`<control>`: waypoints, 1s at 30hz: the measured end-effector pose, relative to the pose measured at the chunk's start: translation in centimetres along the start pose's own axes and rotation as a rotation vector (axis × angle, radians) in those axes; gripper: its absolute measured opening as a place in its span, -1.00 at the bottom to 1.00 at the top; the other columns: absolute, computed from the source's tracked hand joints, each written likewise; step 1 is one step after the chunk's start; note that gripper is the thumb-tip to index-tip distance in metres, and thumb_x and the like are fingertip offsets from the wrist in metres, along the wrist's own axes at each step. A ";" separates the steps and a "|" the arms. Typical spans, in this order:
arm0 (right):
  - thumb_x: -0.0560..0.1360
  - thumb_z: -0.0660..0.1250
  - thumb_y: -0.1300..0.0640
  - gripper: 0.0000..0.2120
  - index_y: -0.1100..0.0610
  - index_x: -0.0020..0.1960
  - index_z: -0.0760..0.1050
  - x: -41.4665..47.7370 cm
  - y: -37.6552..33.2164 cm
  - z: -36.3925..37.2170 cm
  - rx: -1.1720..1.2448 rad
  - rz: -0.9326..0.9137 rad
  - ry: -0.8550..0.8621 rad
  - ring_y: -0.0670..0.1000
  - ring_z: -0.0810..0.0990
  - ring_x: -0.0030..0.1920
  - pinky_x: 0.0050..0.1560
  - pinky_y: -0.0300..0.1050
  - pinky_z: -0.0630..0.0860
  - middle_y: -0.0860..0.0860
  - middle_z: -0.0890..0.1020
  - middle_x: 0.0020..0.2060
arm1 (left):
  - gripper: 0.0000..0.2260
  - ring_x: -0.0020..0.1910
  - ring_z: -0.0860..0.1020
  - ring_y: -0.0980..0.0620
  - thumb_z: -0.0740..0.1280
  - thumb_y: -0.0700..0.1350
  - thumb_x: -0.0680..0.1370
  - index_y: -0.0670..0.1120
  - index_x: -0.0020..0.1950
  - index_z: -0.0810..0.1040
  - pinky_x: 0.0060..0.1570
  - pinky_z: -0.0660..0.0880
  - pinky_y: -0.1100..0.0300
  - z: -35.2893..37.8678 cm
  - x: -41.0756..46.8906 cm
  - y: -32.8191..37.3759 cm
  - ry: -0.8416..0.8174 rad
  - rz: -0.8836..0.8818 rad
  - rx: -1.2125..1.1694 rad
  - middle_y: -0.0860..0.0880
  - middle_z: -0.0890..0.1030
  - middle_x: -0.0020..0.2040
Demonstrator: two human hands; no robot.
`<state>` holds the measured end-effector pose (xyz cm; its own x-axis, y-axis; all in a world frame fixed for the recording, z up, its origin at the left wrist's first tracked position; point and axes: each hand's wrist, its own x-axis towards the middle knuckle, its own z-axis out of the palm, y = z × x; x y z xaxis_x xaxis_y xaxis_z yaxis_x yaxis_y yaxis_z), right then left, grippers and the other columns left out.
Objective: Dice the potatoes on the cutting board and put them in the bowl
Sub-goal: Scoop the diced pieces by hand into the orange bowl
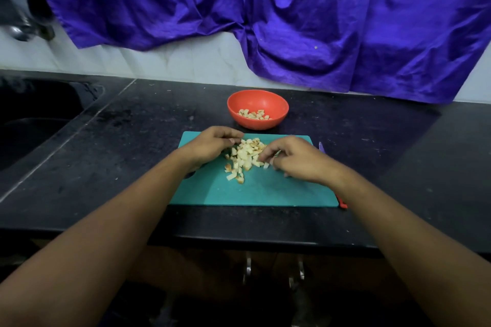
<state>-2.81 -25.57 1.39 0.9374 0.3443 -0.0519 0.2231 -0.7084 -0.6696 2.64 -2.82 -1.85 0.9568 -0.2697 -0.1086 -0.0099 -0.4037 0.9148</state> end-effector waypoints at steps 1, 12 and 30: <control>0.59 0.29 0.32 -0.72 0.07 0.12 0.71 -0.4 0.1 -0.3 -0.006 0.003 0.017 -0.39 0.54 -0.29 -0.24 -0.43 0.40 -0.27 0.65 -0.20 | -0.69 0.25 0.58 0.12 0.21 -0.29 0.68 -0.09 0.36 0.59 0.31 0.47 0.20 -0.2 0.0 -0.2 0.010 0.007 -0.015 0.00 0.66 0.22; 0.60 0.25 0.31 -0.67 0.12 0.26 0.66 0.8 -1.8 3.9 -0.207 -0.138 -0.077 -0.08 0.58 0.16 0.07 -0.40 0.40 0.00 0.67 0.21 | -0.66 0.27 0.62 -0.03 0.20 -0.36 0.66 -0.07 0.32 0.60 0.27 0.53 0.16 -1.1 -0.8 -0.4 0.023 0.038 -0.197 -0.08 0.66 0.23; 0.60 0.25 0.27 -0.78 0.26 0.18 0.60 1.9 0.2 -0.2 0.133 0.303 0.008 0.00 0.56 -0.14 -0.14 -0.05 0.57 -0.01 0.60 -0.16 | -0.84 -0.03 0.64 0.03 0.37 -0.25 0.61 -0.06 0.08 0.71 -0.09 0.57 0.16 -0.4 -2.0 1.6 0.126 -0.136 0.339 -0.02 0.69 0.00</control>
<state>-0.97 -25.19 1.25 0.9580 0.1252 -0.2579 -0.1023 -0.6910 -0.7156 0.81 -2.60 0.00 0.9840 -0.0927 -0.1524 0.0443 -0.7005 0.7123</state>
